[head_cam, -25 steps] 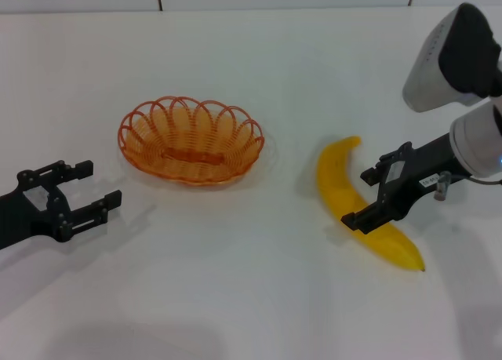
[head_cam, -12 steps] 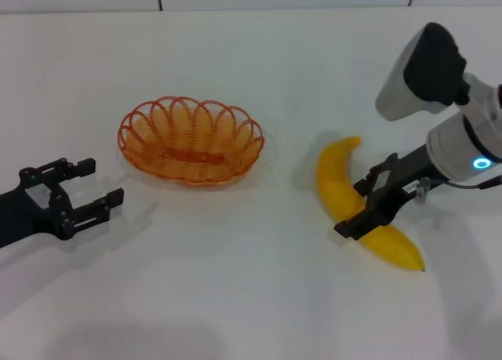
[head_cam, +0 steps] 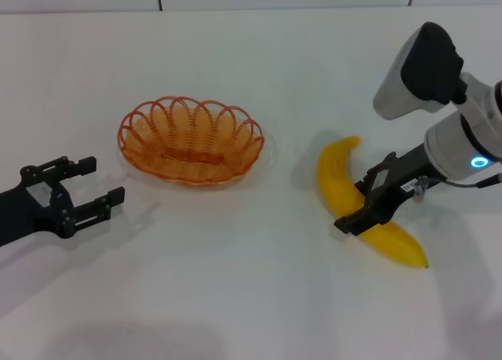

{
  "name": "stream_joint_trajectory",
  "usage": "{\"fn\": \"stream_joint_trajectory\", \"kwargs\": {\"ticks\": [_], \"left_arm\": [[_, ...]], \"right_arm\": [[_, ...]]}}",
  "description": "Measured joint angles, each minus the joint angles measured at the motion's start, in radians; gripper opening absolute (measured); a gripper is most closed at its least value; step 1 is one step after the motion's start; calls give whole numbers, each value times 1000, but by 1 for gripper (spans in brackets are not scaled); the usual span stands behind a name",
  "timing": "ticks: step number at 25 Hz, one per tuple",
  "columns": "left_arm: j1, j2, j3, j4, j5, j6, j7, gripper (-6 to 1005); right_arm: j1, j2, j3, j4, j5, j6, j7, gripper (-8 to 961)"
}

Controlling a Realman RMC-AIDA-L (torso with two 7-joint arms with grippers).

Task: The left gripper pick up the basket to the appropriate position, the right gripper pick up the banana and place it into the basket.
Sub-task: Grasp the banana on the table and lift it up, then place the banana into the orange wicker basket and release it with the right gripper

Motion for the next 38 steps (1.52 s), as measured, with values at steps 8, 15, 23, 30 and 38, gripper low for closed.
{"fn": "stream_joint_trajectory", "kwargs": {"ticks": [8,15,23,30,38], "left_arm": [[1,0,0,0,0,-1,1,712],[4,0,0,0,0,-1,2,712],[-3,-1,0,0,0,-1,3,713],[-10,-3,3,0,0,-1,3,713],[-34,-3,34,-11,-1,-1,0,713]], "right_arm": [[0,-1,13,-27,2,-14,5,667],[-53,0,80,-256,19,-78,7,495],[11,3,12,-314,144,14,-49,479],[246,5,-184,-44,202,259,-58,488],[361,12,-335,141,239,435,-52,508]]}}
